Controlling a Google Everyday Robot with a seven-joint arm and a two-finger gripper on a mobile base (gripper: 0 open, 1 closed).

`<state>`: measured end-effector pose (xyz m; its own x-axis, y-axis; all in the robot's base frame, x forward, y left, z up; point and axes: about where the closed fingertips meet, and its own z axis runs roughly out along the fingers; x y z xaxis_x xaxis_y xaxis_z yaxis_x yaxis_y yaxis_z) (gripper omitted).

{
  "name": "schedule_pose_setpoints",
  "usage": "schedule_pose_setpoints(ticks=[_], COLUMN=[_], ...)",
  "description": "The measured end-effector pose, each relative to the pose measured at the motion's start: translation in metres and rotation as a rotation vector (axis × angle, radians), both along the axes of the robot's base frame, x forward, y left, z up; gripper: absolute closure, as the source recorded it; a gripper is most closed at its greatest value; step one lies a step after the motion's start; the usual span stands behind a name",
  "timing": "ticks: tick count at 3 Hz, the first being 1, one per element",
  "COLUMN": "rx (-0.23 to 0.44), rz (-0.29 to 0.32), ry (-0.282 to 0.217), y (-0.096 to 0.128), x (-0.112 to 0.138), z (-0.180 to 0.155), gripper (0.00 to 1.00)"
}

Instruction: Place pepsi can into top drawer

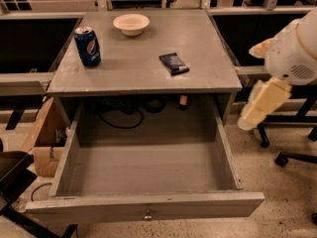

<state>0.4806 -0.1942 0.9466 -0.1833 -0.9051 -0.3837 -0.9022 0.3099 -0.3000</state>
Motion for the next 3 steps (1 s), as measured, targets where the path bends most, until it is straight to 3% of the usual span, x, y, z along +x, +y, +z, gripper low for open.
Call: schedule_pose_setpoints(ticks=[2,3], rx=[0.392,0.541], rz=[0.032,-0.019], ry=[-0.188,-0.266], y=[0.072,0.093], x=[0.102,0.121], z=[-0.008,-0.005], gripper=[0.0,0.0])
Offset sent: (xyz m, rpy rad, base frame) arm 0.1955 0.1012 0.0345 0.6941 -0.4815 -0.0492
